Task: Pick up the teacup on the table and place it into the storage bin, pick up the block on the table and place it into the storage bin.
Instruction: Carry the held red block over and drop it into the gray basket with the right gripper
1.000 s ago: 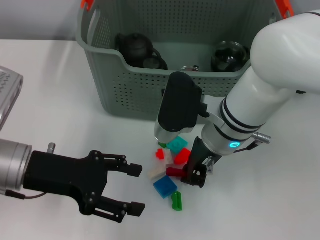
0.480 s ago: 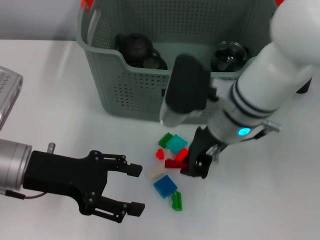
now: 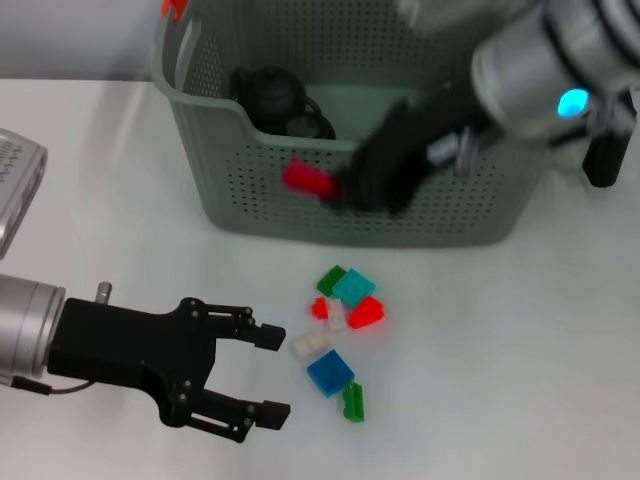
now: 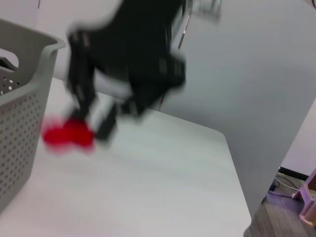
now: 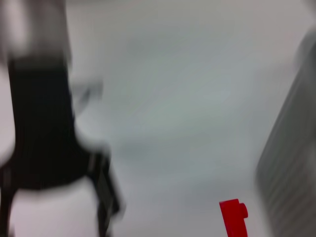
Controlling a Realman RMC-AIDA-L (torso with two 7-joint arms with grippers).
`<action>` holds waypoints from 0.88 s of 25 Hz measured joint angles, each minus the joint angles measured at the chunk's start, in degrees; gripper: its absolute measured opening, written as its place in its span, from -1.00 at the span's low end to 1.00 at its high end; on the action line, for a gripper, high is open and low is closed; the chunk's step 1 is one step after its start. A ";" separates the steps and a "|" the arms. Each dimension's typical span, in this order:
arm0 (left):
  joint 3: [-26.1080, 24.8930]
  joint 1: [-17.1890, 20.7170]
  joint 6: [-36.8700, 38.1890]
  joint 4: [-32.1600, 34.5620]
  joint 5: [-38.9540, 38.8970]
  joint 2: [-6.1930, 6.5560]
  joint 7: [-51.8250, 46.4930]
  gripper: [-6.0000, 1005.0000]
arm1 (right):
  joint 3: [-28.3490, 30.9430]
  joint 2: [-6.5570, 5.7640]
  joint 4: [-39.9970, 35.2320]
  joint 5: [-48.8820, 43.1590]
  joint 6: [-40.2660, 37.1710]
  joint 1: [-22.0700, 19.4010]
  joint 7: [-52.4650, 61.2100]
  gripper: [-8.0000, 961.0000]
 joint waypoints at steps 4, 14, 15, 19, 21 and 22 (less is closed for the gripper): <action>0.01 -0.17 -0.11 0.00 0.00 0.00 -0.01 0.68 | 6.51 -0.13 -0.26 0.61 5.32 0.66 -0.35 -0.58; 0.01 -0.33 -0.04 0.00 -0.31 0.00 -0.08 0.68 | 11.42 -0.62 10.73 -9.28 22.06 3.87 2.93 -0.58; 0.00 -0.34 -0.08 0.00 -0.27 0.00 -0.08 0.68 | 11.51 -0.66 12.30 -10.21 22.76 4.51 3.09 -0.58; 0.01 -0.41 -0.12 0.00 -0.15 0.00 -0.08 0.68 | 11.61 -0.48 15.88 -12.40 24.27 6.36 3.43 -0.58; 0.00 -0.41 -0.13 0.00 -0.06 0.00 -0.08 0.68 | 11.55 -0.30 16.27 -12.62 24.94 6.58 3.48 -0.58; 0.01 -0.41 -0.15 0.00 -0.04 0.00 -0.08 0.68 | 11.48 -0.27 16.30 -12.61 25.17 6.59 3.48 -0.58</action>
